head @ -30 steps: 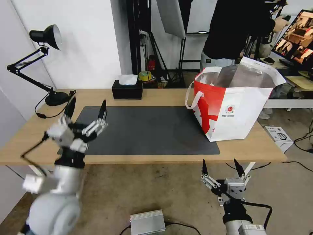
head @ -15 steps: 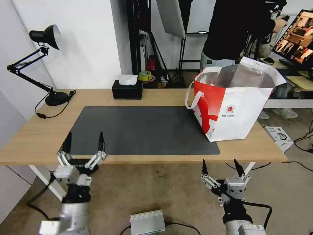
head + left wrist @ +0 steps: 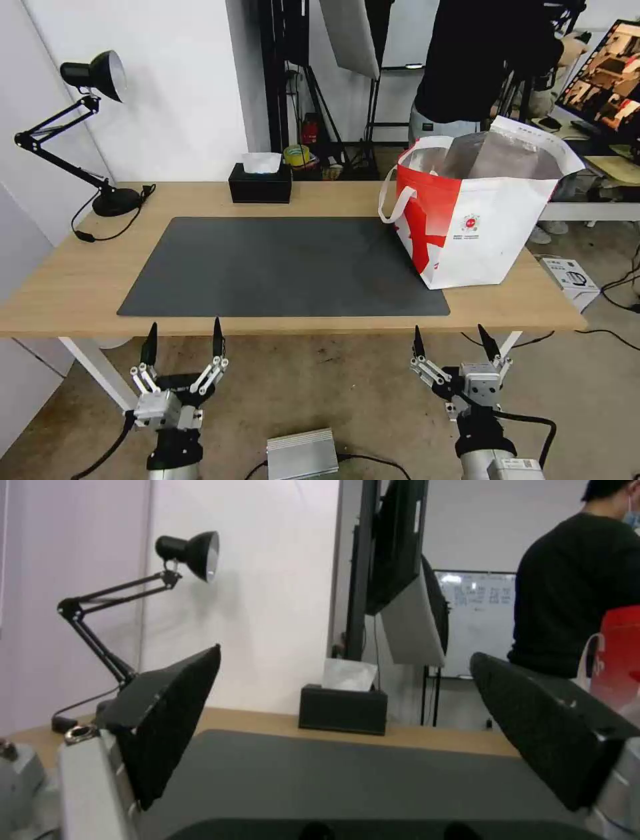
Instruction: Pick up the trash from the table and place it into the takeout bag.
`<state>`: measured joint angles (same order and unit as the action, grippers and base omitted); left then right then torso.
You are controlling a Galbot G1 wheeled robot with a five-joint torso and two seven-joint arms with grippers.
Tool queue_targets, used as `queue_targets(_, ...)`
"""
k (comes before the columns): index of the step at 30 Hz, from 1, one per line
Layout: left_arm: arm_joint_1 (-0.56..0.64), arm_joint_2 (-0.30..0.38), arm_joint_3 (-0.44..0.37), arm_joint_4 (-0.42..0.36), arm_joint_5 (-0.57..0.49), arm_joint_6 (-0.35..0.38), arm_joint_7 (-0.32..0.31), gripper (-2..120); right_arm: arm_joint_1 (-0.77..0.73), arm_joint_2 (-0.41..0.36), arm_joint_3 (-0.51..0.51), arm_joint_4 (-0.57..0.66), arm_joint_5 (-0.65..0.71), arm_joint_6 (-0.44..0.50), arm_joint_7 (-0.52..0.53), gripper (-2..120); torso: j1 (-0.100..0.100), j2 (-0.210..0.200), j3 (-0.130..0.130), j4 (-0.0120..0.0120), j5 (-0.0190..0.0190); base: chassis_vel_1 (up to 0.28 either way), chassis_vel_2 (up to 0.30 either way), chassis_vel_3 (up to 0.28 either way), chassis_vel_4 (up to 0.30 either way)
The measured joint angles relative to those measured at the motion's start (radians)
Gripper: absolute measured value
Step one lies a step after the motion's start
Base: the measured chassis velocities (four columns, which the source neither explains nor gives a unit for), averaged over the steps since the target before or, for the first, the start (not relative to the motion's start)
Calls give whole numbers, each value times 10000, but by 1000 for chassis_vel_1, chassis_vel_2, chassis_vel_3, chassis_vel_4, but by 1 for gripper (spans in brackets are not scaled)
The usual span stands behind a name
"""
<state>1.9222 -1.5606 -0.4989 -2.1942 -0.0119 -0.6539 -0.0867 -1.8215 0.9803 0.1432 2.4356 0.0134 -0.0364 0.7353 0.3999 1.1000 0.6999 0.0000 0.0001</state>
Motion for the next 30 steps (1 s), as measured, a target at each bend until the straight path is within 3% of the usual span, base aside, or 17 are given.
queue_targets(30,203,-93,69,464,99,-419,-272,100,0,0,0,0,0,0,0,100,1,-1,0,0,-1,0,0,0,0)
